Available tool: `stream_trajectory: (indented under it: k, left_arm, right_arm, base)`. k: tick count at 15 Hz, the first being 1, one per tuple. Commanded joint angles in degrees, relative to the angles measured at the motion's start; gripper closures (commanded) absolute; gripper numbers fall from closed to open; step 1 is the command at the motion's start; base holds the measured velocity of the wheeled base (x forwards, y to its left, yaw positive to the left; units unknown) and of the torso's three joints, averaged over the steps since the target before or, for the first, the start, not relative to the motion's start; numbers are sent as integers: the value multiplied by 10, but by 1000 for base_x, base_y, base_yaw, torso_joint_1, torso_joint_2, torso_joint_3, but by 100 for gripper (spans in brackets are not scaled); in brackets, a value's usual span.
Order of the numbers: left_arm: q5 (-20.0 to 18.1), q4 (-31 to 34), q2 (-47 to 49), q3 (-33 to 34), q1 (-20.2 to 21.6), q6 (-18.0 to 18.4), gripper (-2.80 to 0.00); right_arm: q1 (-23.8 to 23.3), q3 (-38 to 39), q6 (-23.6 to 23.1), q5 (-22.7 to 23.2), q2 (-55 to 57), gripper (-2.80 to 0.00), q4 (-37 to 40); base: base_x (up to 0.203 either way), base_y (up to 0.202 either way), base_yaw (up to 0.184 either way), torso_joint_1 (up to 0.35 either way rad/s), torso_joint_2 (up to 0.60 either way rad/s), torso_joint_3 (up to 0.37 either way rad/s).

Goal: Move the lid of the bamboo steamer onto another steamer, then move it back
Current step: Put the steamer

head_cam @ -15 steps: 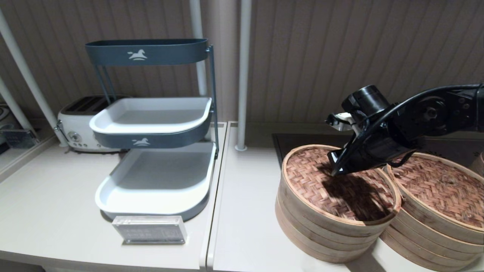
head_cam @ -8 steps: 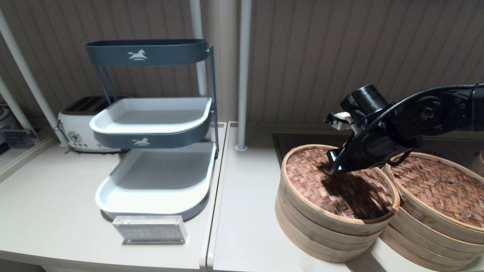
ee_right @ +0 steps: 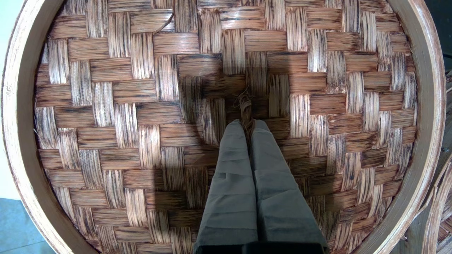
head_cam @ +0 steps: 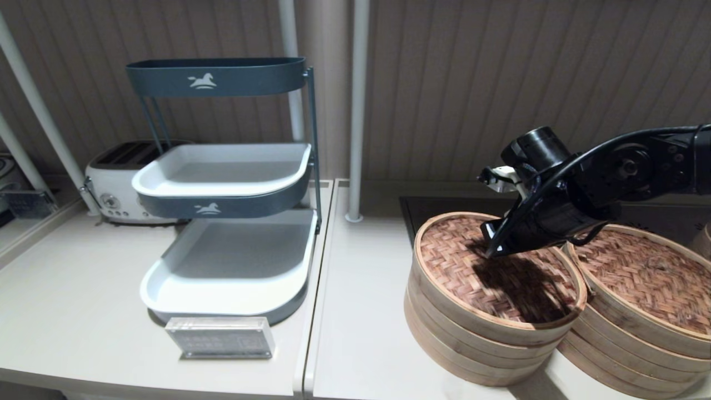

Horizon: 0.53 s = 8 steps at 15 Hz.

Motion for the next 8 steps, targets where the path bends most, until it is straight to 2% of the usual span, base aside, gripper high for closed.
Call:
stream_trajectory:
  k: [1,7,8]
  left_arm:
    - [0,-1,-1,16,0,0,0]
    - [-1,0,-1,16,0,1,0]
    - [0,0,-2,16,0,0,0]
  right_arm:
    - [1,0,0,0,0,0,3]
    - [-1,-2,0,-1,-5,0,3]
    - [0,0,0,-1,-5,-280,3]
  base:
    - [0,0,0,0,0,0]
    - [0,0,0,0,0,0]
    - [0,0,0,0,0,0]
